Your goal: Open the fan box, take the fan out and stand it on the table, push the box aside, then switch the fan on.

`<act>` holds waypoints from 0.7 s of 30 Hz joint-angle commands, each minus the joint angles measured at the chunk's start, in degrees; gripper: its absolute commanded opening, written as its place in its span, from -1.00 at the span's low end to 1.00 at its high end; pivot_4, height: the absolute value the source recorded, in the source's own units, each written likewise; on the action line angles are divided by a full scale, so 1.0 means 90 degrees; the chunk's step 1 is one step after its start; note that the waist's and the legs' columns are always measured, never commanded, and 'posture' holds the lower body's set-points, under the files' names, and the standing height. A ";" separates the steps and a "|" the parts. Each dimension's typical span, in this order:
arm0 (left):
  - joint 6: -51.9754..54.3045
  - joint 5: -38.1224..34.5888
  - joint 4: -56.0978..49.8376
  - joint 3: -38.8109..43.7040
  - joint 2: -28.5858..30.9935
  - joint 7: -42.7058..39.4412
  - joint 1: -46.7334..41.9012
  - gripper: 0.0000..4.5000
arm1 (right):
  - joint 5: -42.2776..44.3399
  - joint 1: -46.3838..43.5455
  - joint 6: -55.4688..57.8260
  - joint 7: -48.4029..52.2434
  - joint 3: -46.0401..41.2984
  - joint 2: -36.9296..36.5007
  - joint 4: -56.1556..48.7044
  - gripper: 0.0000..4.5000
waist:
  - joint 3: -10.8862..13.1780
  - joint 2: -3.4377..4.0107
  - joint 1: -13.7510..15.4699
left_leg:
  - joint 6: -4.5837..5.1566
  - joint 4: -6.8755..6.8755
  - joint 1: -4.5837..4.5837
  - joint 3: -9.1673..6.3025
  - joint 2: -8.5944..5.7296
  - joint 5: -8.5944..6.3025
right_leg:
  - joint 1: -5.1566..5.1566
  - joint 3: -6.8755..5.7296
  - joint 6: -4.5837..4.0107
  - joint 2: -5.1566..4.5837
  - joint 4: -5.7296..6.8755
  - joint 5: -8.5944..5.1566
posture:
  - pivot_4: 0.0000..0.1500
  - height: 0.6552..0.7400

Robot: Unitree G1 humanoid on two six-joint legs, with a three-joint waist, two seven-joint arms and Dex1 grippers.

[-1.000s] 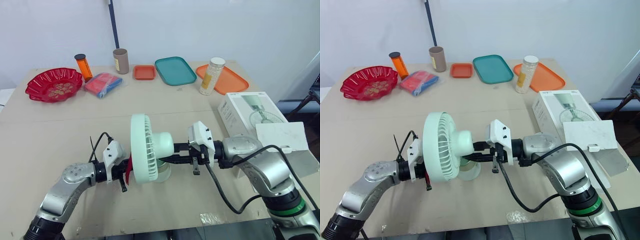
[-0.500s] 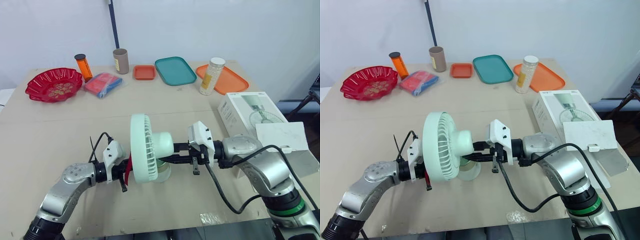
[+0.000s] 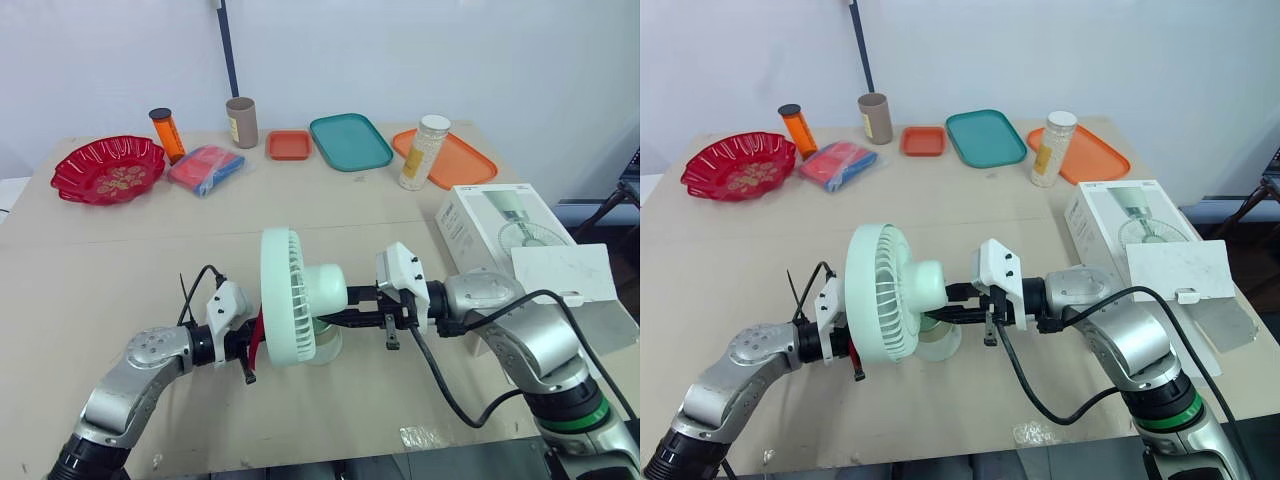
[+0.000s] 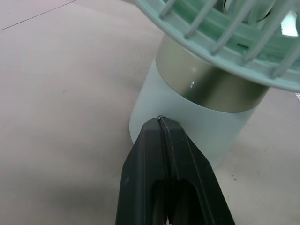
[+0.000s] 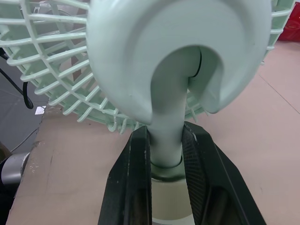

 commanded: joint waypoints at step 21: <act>0.0460 -0.0657 -0.0922 0.1071 0.0421 0.0353 0.0641 -0.98 | -0.0080 -0.0163 -0.0048 0.0115 0.0072 -0.0078 0.0108 -0.84 | -0.0001 0.0002 -0.0005 | 0.0000 -0.0001 0.0003 0.0000 0.0002 0.0000 | 0.0001 0.0000 0.0000 0.0002 0.0000 0.0000 | 1.00 1.00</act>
